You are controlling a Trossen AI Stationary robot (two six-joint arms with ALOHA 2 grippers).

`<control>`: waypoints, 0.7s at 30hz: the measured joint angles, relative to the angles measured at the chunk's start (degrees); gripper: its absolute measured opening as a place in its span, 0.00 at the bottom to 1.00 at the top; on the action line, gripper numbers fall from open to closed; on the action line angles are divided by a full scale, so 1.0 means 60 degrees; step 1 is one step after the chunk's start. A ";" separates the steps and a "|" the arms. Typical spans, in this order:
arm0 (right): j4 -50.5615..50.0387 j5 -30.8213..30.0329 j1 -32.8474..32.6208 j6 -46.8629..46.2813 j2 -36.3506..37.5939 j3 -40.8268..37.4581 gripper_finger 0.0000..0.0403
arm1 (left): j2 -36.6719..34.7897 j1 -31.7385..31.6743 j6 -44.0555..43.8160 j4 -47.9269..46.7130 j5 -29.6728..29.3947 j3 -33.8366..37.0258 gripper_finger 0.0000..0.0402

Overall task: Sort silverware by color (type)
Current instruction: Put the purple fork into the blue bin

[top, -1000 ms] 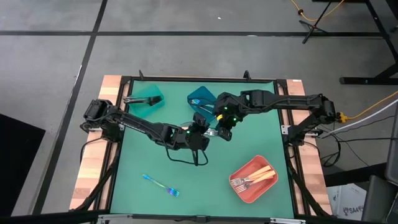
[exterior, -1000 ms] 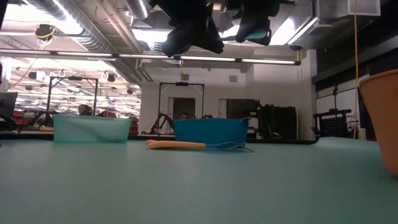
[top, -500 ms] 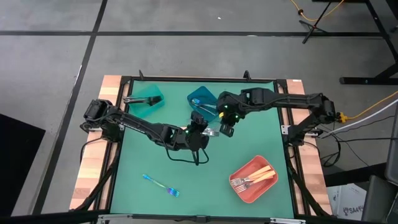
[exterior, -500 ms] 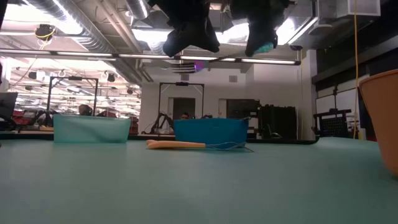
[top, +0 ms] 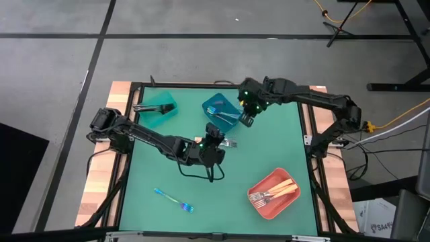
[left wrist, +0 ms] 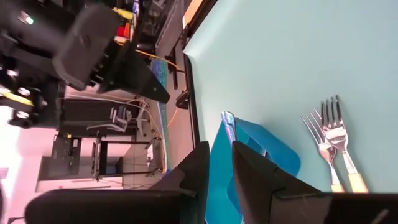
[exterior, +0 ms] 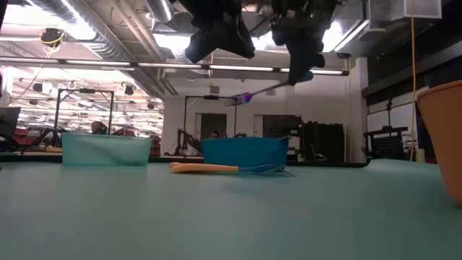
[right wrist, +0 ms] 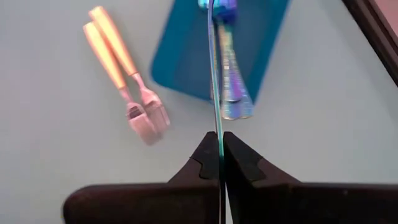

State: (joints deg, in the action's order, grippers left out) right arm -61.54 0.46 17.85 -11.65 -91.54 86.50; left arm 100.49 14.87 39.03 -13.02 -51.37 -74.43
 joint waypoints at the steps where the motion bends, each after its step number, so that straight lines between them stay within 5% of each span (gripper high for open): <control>1: -0.0018 0.0004 0.0143 0.0007 -0.0052 0.0000 0.00 | 0.0000 -0.0006 -0.0002 0.0000 -0.0001 0.0000 0.16; 21: 0.0766 0.0096 0.0720 0.0327 -0.1871 0.0000 0.00 | 0.0000 -0.0011 -0.1518 -0.0324 0.0761 0.0000 0.16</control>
State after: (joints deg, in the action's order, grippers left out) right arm -56.95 1.04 22.17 -9.69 -102.77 86.50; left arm 100.49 14.81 29.92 -14.96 -46.80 -74.43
